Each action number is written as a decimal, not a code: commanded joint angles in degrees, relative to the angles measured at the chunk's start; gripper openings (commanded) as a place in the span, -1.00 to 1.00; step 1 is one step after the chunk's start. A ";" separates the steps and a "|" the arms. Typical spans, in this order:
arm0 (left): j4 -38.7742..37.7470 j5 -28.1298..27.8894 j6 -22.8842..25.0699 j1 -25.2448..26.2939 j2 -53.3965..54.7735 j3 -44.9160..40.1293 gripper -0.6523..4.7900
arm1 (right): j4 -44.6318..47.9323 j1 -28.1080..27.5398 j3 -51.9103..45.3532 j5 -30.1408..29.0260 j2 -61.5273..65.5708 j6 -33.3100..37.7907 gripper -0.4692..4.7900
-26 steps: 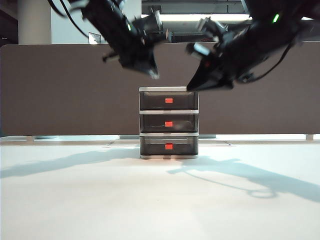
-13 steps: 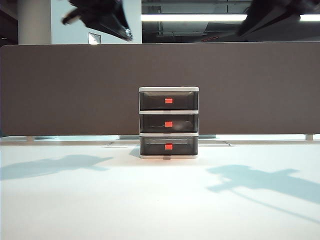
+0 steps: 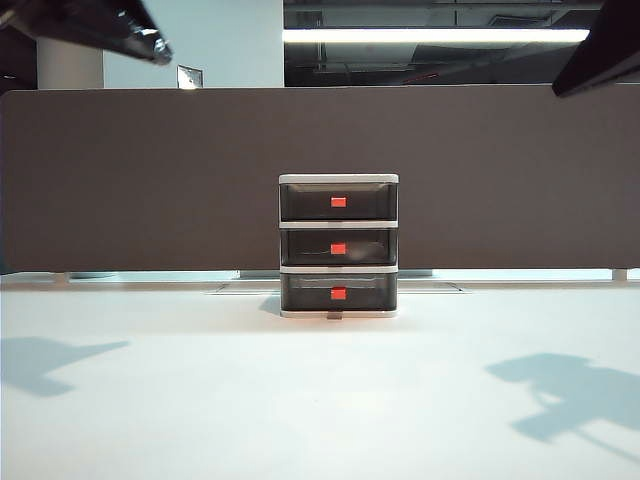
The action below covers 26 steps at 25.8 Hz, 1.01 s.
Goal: Pick up the earphone case on the table, open the lid, insert the wireless earphone on the table into it, close the lid, put the earphone case into the second layer of the drawer, and finally close the drawer.
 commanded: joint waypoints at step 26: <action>13.22 0.15 0.20 21.05 -42.60 -31.56 -0.78 | 0.90 0.04 0.31 0.02 -0.07 -0.26 -0.82</action>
